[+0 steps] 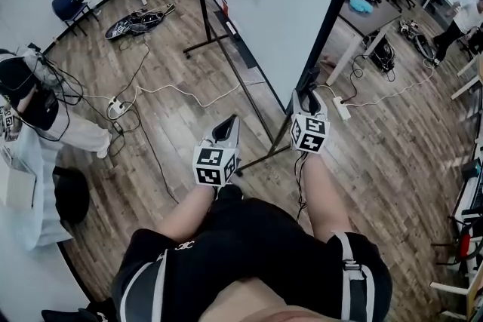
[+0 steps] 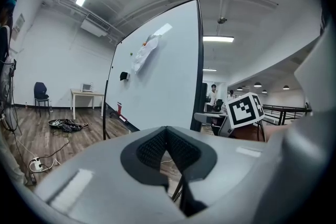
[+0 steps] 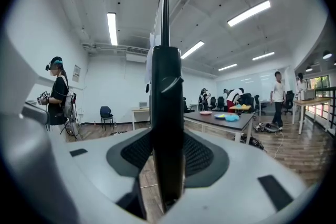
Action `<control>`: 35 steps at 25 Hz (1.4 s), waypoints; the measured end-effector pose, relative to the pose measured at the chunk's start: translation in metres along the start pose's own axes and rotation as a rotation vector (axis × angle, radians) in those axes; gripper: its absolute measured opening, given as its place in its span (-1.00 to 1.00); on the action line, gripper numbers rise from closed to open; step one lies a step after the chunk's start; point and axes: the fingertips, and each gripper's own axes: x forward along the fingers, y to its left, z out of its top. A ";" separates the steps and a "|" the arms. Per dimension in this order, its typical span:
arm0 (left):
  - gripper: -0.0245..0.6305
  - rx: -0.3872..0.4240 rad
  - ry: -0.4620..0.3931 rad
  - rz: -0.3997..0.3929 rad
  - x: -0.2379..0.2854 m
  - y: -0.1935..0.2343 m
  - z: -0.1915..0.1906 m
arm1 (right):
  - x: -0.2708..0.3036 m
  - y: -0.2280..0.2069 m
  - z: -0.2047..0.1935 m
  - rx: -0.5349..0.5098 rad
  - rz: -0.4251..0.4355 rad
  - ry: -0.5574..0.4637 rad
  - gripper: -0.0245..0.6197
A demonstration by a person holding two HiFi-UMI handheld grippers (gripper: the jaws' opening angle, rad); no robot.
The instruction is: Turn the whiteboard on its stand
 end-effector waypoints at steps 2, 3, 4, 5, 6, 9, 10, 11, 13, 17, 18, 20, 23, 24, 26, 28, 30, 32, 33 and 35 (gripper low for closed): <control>-0.89 0.009 -0.009 -0.013 0.001 -0.008 0.005 | -0.004 -0.005 -0.001 0.004 -0.005 0.003 -0.36; -0.89 0.013 -0.012 -0.020 0.001 -0.011 0.007 | -0.006 -0.007 -0.002 0.012 -0.005 0.006 -0.36; -0.89 0.018 -0.015 -0.026 0.000 -0.014 0.008 | -0.009 -0.008 -0.002 0.024 -0.005 0.009 -0.36; -0.89 0.023 -0.018 -0.033 -0.002 -0.017 0.010 | -0.013 -0.009 -0.002 0.039 -0.004 0.011 -0.35; -0.90 0.027 -0.021 -0.037 -0.003 -0.019 0.011 | -0.019 -0.010 -0.001 0.053 -0.004 0.006 -0.36; -0.90 0.037 -0.027 -0.044 -0.008 -0.023 0.013 | -0.044 -0.008 0.006 0.055 -0.009 -0.042 -0.35; -0.90 0.038 -0.027 -0.045 -0.009 -0.025 0.012 | -0.054 -0.006 0.011 0.047 -0.011 -0.061 -0.35; -0.89 0.039 -0.026 -0.048 -0.010 -0.027 0.012 | -0.065 -0.004 0.018 0.040 -0.010 -0.084 -0.36; -0.89 0.038 -0.022 -0.054 -0.011 -0.032 0.010 | -0.086 -0.002 0.035 0.028 -0.017 -0.141 -0.49; -0.89 0.033 -0.015 -0.070 -0.015 -0.043 0.004 | -0.123 -0.001 0.064 0.001 -0.064 -0.211 -0.90; -0.90 0.032 -0.016 -0.074 -0.017 -0.046 0.002 | -0.130 -0.001 0.067 0.004 -0.064 -0.218 -0.90; -0.89 0.029 -0.017 -0.079 -0.019 -0.050 0.000 | -0.140 0.004 0.067 0.013 -0.047 -0.229 -0.90; -0.90 0.023 -0.012 -0.078 -0.021 -0.053 -0.003 | -0.151 0.014 0.059 0.017 -0.014 -0.233 -0.90; -0.90 0.023 -0.011 -0.080 -0.021 -0.055 -0.004 | -0.154 0.016 0.055 0.020 -0.009 -0.230 -0.90; -0.90 0.026 -0.013 -0.086 -0.021 -0.058 -0.004 | -0.159 0.018 0.048 0.025 -0.005 -0.223 -0.90; -0.89 0.032 -0.013 -0.092 -0.020 -0.061 -0.003 | -0.160 0.018 0.045 0.031 -0.001 -0.219 -0.90; -0.90 0.037 -0.009 -0.096 -0.018 -0.064 -0.004 | -0.161 0.018 0.043 0.036 0.003 -0.214 -0.90; -0.89 0.040 -0.007 -0.103 -0.017 -0.067 -0.004 | -0.162 0.019 0.041 0.038 0.009 -0.209 -0.90; -0.89 0.042 -0.007 -0.106 -0.017 -0.068 -0.004 | -0.162 0.020 0.040 0.040 0.013 -0.207 -0.90; -0.90 0.047 -0.008 -0.111 -0.016 -0.070 -0.002 | -0.162 0.023 0.038 0.042 0.020 -0.198 -0.90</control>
